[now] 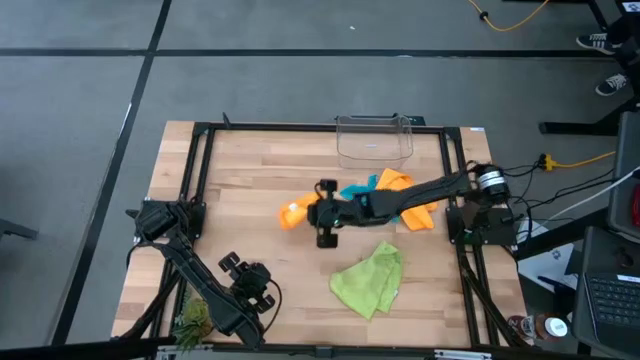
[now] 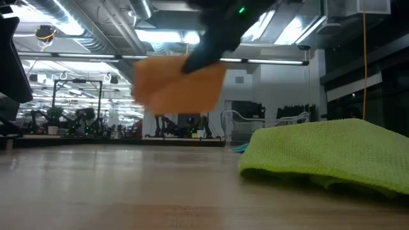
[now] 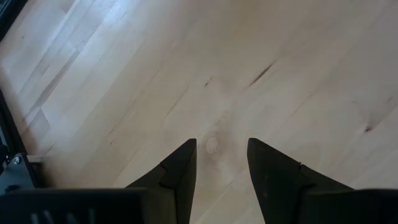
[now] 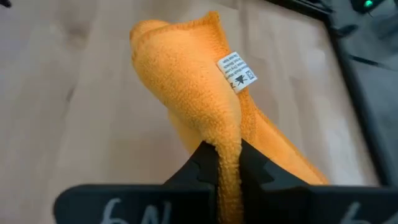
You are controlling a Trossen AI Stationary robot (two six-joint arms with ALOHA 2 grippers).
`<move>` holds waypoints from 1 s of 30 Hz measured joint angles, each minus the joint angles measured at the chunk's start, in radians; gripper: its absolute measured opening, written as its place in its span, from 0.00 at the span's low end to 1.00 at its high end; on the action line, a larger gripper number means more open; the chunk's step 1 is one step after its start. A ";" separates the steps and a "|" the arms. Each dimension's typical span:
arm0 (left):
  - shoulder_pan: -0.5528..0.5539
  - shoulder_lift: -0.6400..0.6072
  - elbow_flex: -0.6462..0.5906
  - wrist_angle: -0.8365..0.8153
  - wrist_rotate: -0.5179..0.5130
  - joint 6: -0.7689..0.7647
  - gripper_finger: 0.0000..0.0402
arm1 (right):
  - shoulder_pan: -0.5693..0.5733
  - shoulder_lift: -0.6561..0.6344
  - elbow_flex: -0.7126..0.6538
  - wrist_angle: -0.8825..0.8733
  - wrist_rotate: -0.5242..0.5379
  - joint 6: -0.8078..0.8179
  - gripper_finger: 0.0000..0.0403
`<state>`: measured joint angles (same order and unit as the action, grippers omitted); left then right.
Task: Fold microfiber towels
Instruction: Put the left yellow microfiber cloth into the transparent bin
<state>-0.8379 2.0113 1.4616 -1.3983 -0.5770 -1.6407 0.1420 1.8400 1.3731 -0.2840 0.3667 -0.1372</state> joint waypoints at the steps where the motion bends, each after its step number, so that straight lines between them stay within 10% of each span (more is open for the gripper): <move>1: 0.000 0.000 0.000 0.000 0.000 0.000 0.34 | -0.009 -0.030 0.000 -0.038 0.008 -0.004 0.05; 15: 0.004 0.000 0.000 0.004 -0.002 -0.002 0.34 | -0.166 -0.525 -0.042 -0.523 0.213 0.024 0.05; 30: 0.008 0.000 0.000 0.005 -0.013 -0.006 0.34 | -0.613 -0.543 -0.551 0.269 -0.043 -0.342 0.05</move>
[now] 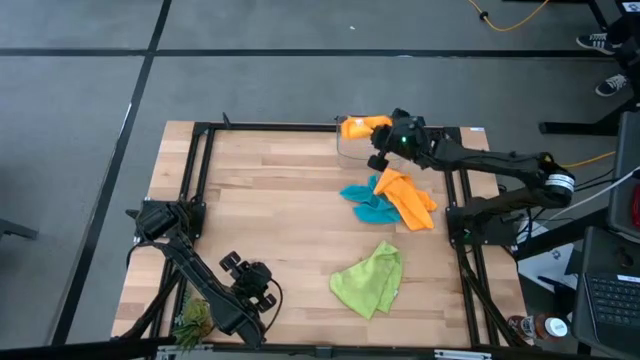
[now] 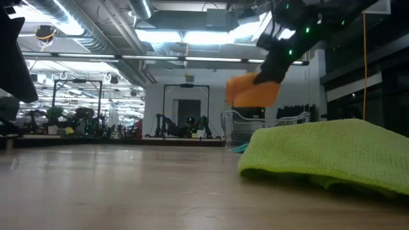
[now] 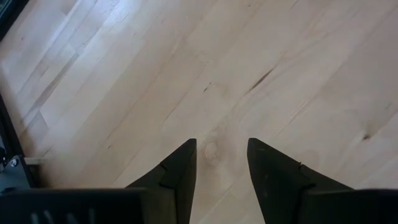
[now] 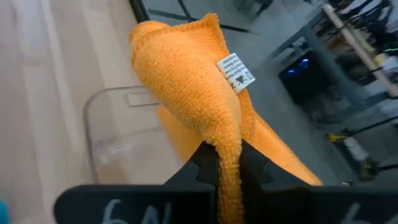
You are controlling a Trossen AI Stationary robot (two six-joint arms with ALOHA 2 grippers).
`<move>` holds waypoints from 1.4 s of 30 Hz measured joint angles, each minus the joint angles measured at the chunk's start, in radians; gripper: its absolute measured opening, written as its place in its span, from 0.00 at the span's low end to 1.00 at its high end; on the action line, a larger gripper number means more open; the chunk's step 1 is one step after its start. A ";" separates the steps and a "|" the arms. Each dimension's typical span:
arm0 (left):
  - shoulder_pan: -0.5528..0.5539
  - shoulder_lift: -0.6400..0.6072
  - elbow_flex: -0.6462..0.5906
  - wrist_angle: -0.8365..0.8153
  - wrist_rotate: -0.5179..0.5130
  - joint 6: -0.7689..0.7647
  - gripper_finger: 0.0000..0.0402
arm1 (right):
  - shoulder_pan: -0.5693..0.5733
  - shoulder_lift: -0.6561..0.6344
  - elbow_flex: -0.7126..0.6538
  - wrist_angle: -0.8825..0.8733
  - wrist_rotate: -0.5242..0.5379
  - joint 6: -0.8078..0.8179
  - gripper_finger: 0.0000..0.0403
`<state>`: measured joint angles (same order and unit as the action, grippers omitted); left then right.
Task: Fold microfiber towels
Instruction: Put the left yellow microfiber cloth into the transparent bin
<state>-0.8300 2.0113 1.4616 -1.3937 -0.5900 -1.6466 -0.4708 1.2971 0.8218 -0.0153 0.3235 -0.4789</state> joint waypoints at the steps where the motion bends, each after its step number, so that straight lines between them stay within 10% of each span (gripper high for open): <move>1: 0.000 0.000 0.000 0.000 0.000 0.000 0.34 | -0.027 0.015 -0.008 0.020 -0.032 -0.002 0.05; 25: 0.007 0.000 0.000 -0.005 0.000 0.007 0.34 | -0.247 0.301 -0.017 0.103 -0.226 -0.022 0.06; 42: 0.007 0.000 0.000 -0.006 0.000 0.034 0.34 | -0.246 0.301 0.005 -0.110 -0.319 -0.009 0.40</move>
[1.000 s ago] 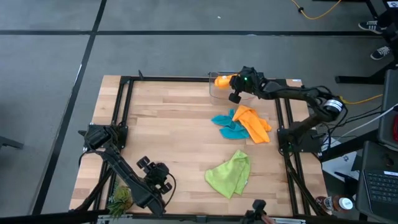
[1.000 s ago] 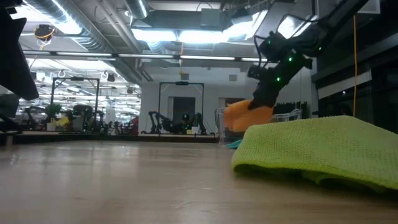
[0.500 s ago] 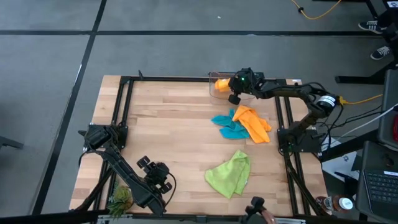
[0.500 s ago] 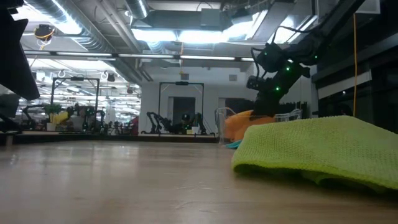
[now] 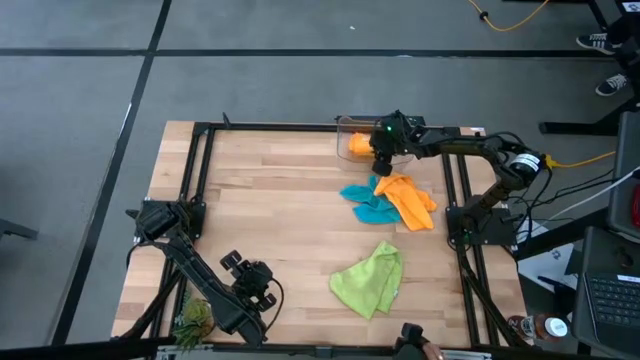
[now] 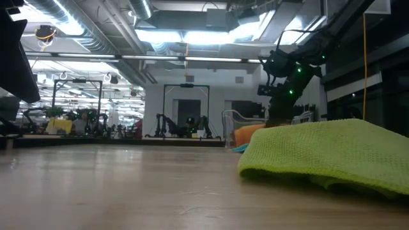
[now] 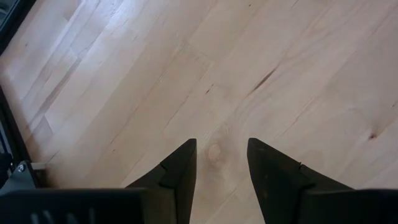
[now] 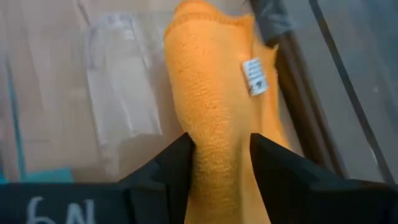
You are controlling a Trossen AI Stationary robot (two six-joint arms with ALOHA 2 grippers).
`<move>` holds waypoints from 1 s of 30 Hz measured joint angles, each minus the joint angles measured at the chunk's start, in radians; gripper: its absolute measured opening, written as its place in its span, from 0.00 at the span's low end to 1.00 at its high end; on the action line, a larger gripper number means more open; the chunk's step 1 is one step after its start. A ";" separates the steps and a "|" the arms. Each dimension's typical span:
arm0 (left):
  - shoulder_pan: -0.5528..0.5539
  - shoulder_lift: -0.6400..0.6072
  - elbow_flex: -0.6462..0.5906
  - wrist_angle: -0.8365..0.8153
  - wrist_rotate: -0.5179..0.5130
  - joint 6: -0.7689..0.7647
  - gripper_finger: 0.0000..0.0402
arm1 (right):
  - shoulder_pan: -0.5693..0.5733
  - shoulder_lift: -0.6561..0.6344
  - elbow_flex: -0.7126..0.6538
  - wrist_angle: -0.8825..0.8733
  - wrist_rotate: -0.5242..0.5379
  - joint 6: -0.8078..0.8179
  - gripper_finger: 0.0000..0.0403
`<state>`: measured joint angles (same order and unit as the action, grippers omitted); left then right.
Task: Fold microfiber towels
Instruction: Put the left yellow microfiber cloth into the transparent bin, then fold the blue microfiber cloth
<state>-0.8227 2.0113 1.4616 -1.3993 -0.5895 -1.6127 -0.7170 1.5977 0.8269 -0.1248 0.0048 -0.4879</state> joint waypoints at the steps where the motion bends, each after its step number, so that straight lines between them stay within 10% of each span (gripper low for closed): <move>1: 0.000 0.000 0.000 -0.001 0.000 0.000 0.34 | 0.000 -0.001 0.018 -0.021 -0.002 0.008 0.41; 12: 0.000 0.000 0.000 -0.004 0.000 0.000 0.34 | 0.001 -0.002 0.303 -0.458 -0.164 0.091 0.42; 30: 0.007 0.000 0.000 -0.005 0.000 0.000 0.34 | 0.027 0.019 0.452 -0.524 -0.100 0.313 0.39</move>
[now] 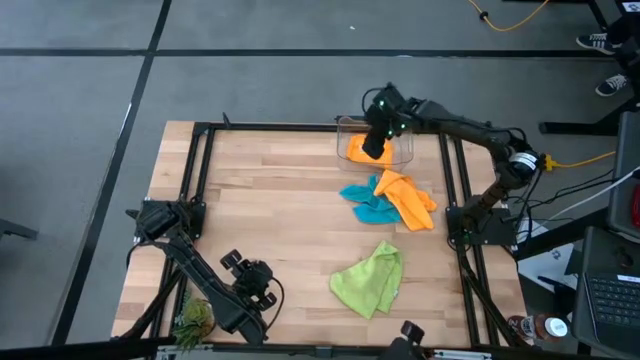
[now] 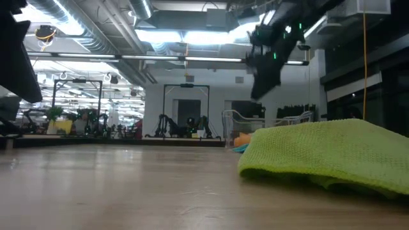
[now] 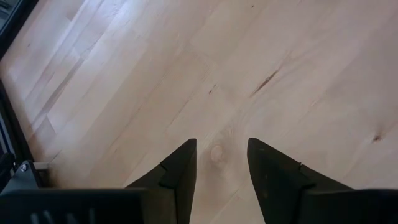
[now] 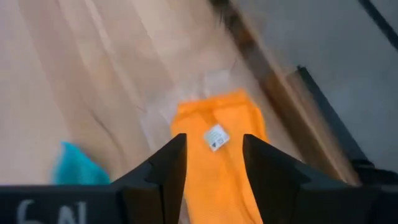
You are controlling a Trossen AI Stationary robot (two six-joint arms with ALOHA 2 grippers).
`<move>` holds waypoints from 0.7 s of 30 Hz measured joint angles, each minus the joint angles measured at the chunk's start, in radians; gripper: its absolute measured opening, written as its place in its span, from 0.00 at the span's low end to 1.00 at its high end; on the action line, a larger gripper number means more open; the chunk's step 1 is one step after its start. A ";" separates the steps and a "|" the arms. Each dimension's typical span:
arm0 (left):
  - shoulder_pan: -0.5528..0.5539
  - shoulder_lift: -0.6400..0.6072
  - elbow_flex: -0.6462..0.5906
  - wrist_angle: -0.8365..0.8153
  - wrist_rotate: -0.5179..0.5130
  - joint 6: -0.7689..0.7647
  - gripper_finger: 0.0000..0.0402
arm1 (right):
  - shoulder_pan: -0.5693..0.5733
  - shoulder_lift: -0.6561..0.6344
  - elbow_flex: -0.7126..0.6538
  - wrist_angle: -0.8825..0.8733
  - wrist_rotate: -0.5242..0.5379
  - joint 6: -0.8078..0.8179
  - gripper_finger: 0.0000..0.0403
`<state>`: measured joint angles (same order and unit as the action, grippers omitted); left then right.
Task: Fold microfiber towels
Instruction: Fold the blue microfiber cloth
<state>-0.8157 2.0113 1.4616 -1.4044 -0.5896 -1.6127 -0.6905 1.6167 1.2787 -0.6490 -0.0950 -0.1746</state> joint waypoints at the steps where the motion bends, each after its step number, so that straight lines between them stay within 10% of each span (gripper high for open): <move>1: 0.004 0.000 0.000 0.001 0.000 0.000 0.34 | 0.004 -0.010 0.039 -0.041 0.005 0.031 0.38; 11: 0.044 0.000 0.000 0.031 0.000 0.000 0.34 | 0.119 -0.097 0.234 -0.572 -0.167 0.237 0.35; 21: 0.058 0.000 0.000 0.102 -0.001 0.000 0.34 | 0.450 -0.395 -0.060 -0.576 -0.110 0.424 0.35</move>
<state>-0.7582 2.0113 1.4616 -1.3025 -0.5903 -1.6127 -0.2400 1.2220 1.2187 -1.2247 -0.2045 0.2491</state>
